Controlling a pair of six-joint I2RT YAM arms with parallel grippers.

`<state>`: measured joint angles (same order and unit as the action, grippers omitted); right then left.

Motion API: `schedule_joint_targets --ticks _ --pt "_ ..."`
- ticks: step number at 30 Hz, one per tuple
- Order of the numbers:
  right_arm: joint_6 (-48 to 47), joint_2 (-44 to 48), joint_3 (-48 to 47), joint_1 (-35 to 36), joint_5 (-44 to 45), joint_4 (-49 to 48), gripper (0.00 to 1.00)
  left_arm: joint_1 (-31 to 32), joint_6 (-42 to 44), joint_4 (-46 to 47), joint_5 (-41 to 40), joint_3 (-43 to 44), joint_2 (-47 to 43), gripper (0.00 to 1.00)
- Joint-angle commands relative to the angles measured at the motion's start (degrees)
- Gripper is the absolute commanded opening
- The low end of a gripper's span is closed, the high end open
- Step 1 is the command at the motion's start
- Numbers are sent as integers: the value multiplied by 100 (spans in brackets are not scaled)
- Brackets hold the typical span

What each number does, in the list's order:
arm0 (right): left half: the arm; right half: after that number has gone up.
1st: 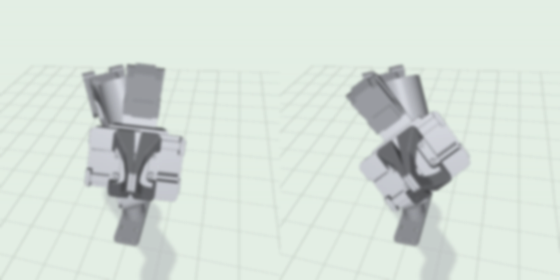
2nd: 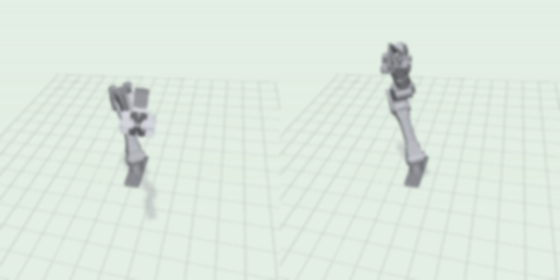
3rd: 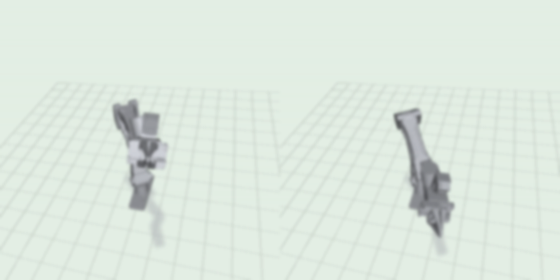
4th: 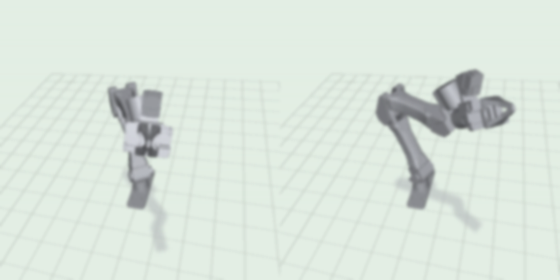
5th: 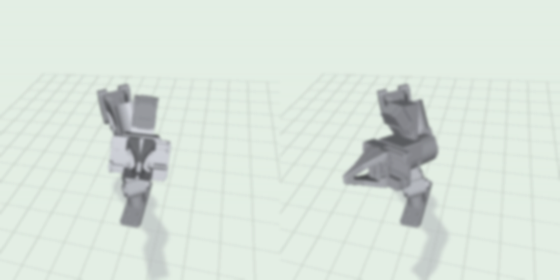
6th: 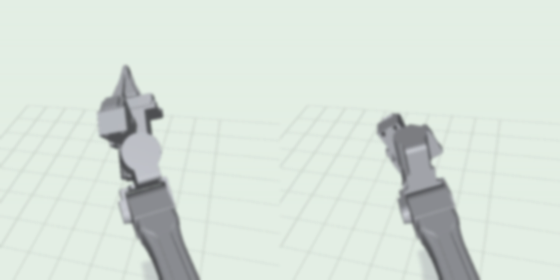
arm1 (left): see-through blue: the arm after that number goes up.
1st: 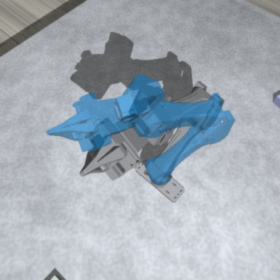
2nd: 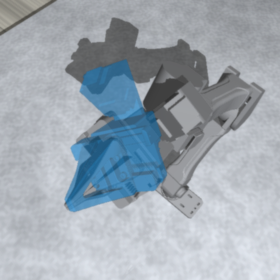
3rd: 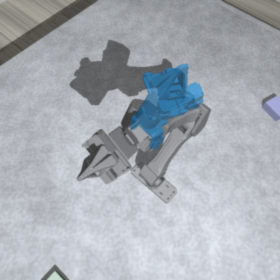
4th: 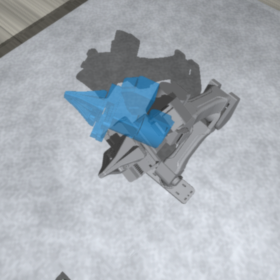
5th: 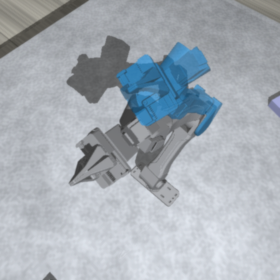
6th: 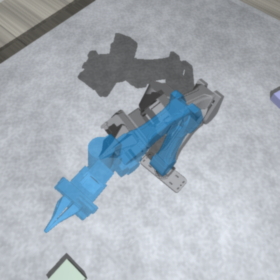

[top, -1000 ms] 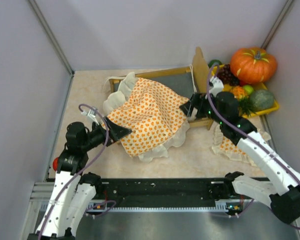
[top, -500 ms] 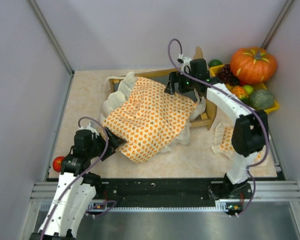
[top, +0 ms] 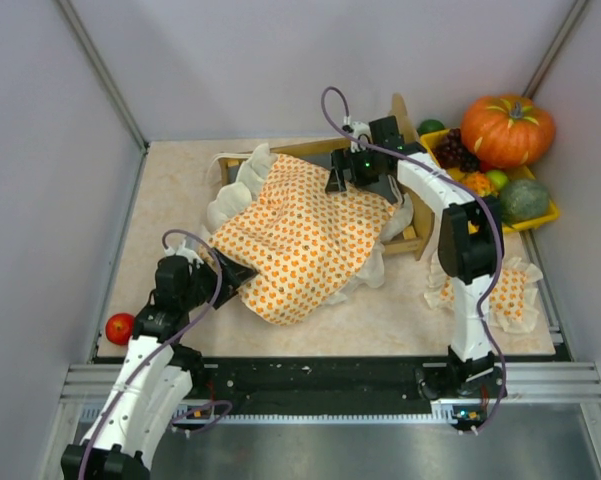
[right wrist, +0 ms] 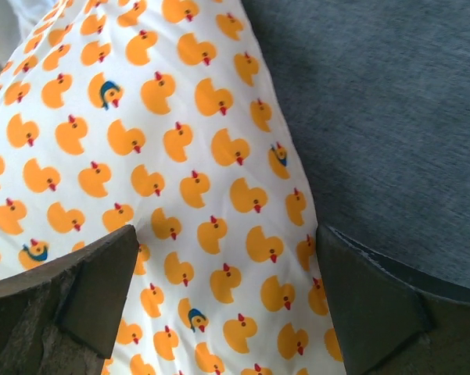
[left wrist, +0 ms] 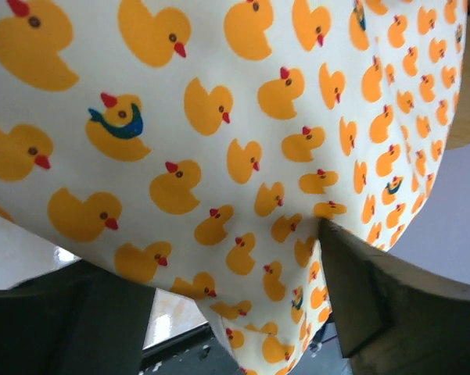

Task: Set up the pet bed

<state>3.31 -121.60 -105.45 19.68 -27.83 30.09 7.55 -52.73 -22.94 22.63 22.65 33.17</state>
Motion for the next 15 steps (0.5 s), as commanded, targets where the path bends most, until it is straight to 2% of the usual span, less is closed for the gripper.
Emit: schedule_joint_targets --ticks 1,2,3,4,5,6,7,8,9,10,11,12,15 --pt "-147 -65 -116 -52 -696 50 92 -8 26 879 101 108 128 73" --pt "-103 -74 -116 -78 -793 50 88 -8 9 896 136 125 189 67" --pt "-68 -57 -99 -87 -942 50 75 -8 0 940 162 125 225 62" --pt "-24 -57 -90 -105 -1039 41 69 -8 -9 932 180 125 251 50" --pt "3 -48 -107 -114 -1118 41 62 -8 -18 923 215 143 278 42" --pt "29 -39 -116 -131 -1215 41 48 -8 -9 897 224 151 278 32" --pt "64 30 -116 -123 -1250 41 41 -8 -1 853 215 178 269 25" --pt "90 66 -160 -123 -1268 41 31 -8 17 800 189 265 243 13" --pt "117 110 -178 -140 -1286 32 14 -8 87 713 119 344 199 8" --pt "161 215 -186 -131 -1312 32 7 -8 148 547 75 441 173 4" --pt "187 277 -230 -140 -1330 41 4 -8 314 423 14 694 120 0" --pt "222 347 -239 -140 -1321 32 1 1 403 335 -91 844 111 0" --pt "284 751 -257 -158 -1103 24 0 -8 877 132 -171 1573 207 0"
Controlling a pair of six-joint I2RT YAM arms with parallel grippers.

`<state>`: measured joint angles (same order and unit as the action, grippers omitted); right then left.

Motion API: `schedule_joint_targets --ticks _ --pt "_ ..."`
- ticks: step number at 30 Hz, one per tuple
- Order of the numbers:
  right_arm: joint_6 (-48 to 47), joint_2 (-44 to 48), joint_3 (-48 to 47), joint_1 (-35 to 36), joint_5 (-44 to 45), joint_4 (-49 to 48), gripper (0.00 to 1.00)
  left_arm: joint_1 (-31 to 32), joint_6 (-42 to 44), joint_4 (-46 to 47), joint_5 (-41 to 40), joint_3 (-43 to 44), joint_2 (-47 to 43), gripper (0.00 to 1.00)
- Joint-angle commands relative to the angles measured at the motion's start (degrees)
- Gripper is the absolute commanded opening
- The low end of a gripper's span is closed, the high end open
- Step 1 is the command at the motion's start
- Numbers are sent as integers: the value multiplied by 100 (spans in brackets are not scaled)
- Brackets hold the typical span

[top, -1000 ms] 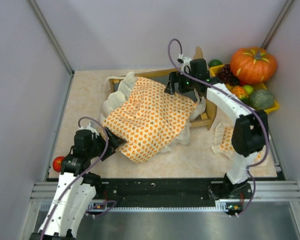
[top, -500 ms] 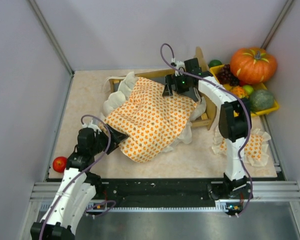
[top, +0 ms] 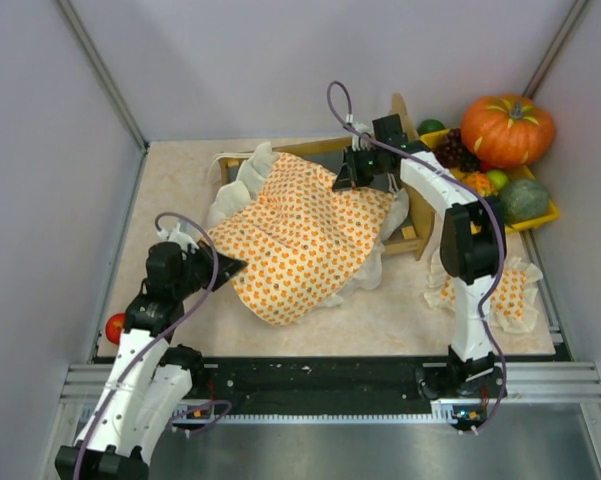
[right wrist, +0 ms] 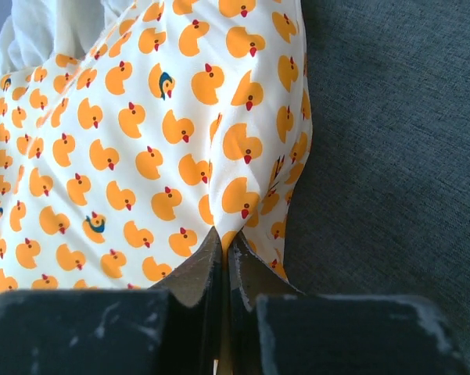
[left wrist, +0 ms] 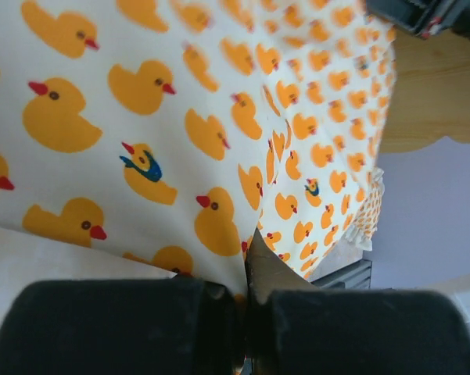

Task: Set up the pet bed

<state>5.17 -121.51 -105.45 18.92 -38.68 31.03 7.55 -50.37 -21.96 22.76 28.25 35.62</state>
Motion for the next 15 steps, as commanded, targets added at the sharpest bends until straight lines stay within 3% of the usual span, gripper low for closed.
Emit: schedule_joint_targets --ticks 1,4,8,15 --pt "177 848 -266 -99 79 -79 0 -8 799 -54 -254 1251 50 0" --pt "387 1296 -345 -230 413 -114 0 -17 1721 -580 -482 2541 743 0" --pt "625 1736 -721 -432 1219 -193 0 -95 2907 -977 -335 4700 2391 0" --pt "1003 1868 -1251 -916 1793 -88 0 -623 2981 -941 1421 7851 5198 0"
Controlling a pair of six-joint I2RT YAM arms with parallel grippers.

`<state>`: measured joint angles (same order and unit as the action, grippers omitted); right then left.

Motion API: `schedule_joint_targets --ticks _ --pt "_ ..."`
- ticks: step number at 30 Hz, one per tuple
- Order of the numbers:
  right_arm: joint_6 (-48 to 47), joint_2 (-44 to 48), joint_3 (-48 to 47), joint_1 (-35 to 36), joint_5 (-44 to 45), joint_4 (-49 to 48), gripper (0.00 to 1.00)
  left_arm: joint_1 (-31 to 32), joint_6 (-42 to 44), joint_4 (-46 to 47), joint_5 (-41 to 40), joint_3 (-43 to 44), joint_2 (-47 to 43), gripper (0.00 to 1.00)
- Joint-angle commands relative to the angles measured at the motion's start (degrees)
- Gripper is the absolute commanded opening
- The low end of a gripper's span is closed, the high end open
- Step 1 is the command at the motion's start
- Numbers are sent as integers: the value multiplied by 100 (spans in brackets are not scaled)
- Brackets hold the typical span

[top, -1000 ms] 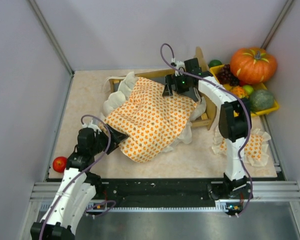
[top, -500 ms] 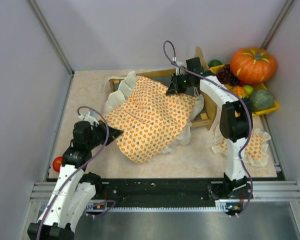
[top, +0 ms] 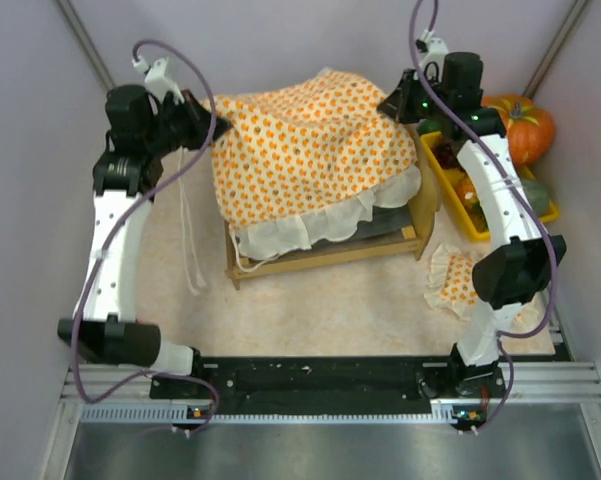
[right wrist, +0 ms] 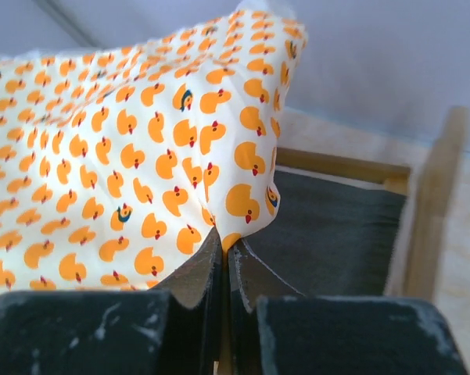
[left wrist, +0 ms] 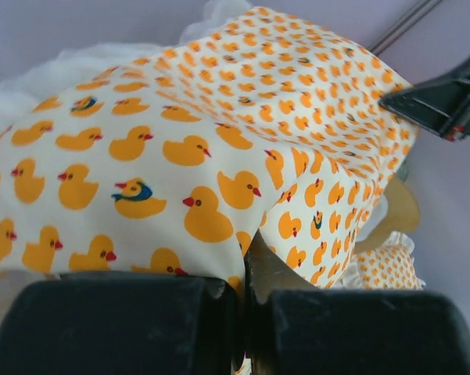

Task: Set up the pet bed

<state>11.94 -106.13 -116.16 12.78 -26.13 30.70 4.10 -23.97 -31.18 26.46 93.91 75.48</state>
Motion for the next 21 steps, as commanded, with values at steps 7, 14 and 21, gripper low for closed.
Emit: schedule_joint_targets --ticks 7,14,21 --pt "502 1058 1559 -320 249 -38 0 -822 -504 270 2529 1403 2909 0" --pt "475 1226 2423 -161 90 -134 0 -1007 -293 331 2470 1042 3377 0" --pt "528 1024 1756 -153 565 -73 0 -1016 -451 123 2426 1393 3192 0"
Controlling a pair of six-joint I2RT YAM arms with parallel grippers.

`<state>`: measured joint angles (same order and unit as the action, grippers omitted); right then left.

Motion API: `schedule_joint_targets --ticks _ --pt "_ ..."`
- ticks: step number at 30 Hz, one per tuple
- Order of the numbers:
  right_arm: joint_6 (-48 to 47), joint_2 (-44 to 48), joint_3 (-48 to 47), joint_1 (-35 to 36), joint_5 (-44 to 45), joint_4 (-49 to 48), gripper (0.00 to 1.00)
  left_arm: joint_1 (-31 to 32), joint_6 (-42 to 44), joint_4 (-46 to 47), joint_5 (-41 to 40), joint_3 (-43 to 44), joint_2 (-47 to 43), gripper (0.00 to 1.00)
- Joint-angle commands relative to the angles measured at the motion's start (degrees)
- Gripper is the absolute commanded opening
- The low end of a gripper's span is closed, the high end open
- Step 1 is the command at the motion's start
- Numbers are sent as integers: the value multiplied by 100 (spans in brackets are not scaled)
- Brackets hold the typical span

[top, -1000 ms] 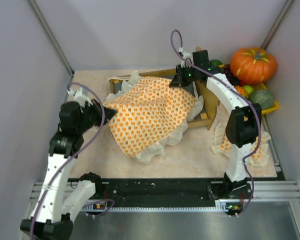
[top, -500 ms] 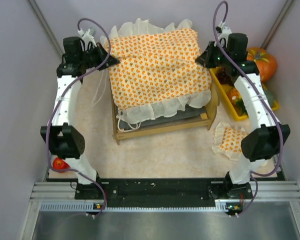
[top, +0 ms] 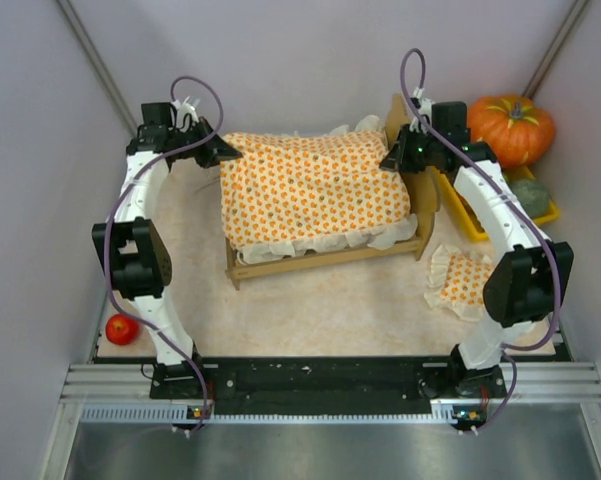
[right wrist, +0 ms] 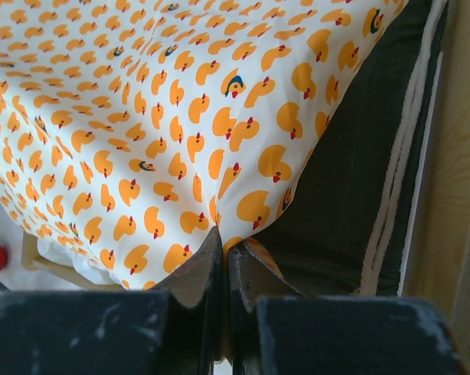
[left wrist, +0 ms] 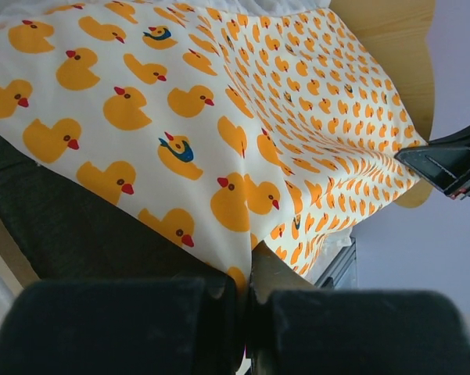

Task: Set up the pet bed

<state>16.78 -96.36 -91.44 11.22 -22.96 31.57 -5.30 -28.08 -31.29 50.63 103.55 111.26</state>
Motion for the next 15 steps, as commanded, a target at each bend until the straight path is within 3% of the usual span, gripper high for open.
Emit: schedule_joint_targets --ticks 1,7,8,10,12,14,15 --pt "54 -32 -961 3 300 -56 0 -85 -14 19 -70 577 -316 0" --pt "28 -401 -1061 3 477 349 0 -103 373 -632 -370 360 158 6" --pt "19 -436 -982 20 520 445 4 -111 434 -642 -387 298 185 8" --pt "-95 -419 -745 64 713 525 11 -112 496 -651 -396 123 212 26" --pt "-200 -358 -665 90 1012 604 33 -120 557 -633 -440 52 185 48" --pt "-262 -279 -735 91 1196 657 50 -147 671 -685 -633 69 124 64" --pt "-306 -218 -779 99 1276 675 54 -164 715 -755 -755 104 80 78"
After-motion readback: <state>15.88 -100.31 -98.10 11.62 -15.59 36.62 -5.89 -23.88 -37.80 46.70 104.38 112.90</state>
